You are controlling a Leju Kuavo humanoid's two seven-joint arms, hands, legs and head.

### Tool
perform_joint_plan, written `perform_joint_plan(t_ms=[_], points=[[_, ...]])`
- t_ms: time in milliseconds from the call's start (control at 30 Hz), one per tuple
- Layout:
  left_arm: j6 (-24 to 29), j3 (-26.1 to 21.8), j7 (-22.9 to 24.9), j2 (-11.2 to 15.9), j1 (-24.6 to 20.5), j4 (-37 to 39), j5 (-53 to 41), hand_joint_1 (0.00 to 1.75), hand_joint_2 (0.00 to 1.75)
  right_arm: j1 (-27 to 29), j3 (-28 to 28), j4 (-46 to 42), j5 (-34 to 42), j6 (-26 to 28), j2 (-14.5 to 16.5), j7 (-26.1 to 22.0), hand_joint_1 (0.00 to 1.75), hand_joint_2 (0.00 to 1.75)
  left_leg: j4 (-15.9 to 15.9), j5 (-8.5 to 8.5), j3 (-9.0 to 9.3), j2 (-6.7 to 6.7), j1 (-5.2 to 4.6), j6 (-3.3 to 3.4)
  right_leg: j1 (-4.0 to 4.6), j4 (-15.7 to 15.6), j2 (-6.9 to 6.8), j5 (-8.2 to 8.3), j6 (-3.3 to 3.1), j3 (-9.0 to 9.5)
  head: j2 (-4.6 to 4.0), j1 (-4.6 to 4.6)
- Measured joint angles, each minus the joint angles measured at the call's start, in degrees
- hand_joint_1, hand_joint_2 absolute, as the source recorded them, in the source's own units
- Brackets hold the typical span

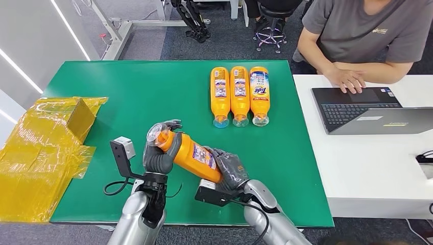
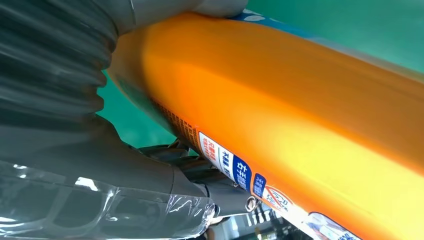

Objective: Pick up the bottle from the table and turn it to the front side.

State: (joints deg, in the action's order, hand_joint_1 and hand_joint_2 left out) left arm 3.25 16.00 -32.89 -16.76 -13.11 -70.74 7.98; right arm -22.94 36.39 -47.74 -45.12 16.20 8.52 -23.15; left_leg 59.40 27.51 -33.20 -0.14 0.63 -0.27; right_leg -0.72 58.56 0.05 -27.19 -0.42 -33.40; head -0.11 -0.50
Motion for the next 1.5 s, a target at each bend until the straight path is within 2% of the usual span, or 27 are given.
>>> perform_joint_plan(t_ms=[367, 500, 767, 933, 1200, 1500], points=[[-0.73, 0.57, 0.07, -0.04, -0.16, -0.87, 0.08, 1.75, 1.75, 1.44, -0.81, -2.63, -0.68, 3.15, 0.0, 0.0, 1.75, 1.75, 0.0, 0.0, -0.01, 0.0, 0.0, 0.0, 0.0, 0.0, 0.0, 0.0, 0.0, 0.0, 0.0, 0.0], [-1.01, 0.75, 0.24, -0.05, -0.37, -1.05, 0.07, 1.75, 1.75, 1.88, -1.26, -3.57, -0.31, 4.51, 0.03, -0.15, 0.0, 1.75, 0.0, 0.0, -0.01, 0.0, 0.0, 0.0, 0.0, 0.0, 0.0, 0.0, 0.0, 0.0, 0.0, 0.0], [-0.7, 0.83, 0.37, -0.13, -1.09, -1.32, 0.39, 1.75, 1.75, 3.29, -1.89, -6.75, 3.79, 8.92, 0.8, -1.28, 0.0, 1.75, 0.0, 0.0, -0.01, -0.01, 0.0, 0.0, 0.0, 0.01, -0.01, 0.01, 0.0, 0.0, 0.0, 0.0], [2.55, 0.81, -0.49, 0.09, -1.3, -2.22, -0.68, 1.75, 1.75, 4.76, -2.5, -10.44, 8.92, 10.81, 1.04, -3.33, 0.0, 1.75, -0.01, 0.0, -0.02, -0.01, 0.0, 0.0, 0.0, 0.01, -0.02, 0.01, 0.0, 0.01, 0.0, 0.0], [8.8, -0.59, -1.28, 2.75, -1.12, -7.66, -5.14, 1.75, 1.75, 9.25, -3.52, -19.22, 19.26, 14.5, 0.97, -7.17, 0.0, 1.75, -0.02, 0.0, -0.02, -0.01, 0.01, 0.0, 0.01, 0.01, -0.01, 0.0, -0.01, 0.0, 0.0, -0.01], [11.61, -1.98, -1.26, 4.92, -1.09, -11.85, -9.07, 1.75, 1.75, 12.17, -3.79, -24.97, 21.86, 16.01, 0.63, -8.41, 0.0, 1.75, -0.02, 0.0, -0.02, -0.01, 0.0, 0.0, 0.0, 0.01, -0.02, 0.0, 0.0, 0.01, 0.0, 0.01]])
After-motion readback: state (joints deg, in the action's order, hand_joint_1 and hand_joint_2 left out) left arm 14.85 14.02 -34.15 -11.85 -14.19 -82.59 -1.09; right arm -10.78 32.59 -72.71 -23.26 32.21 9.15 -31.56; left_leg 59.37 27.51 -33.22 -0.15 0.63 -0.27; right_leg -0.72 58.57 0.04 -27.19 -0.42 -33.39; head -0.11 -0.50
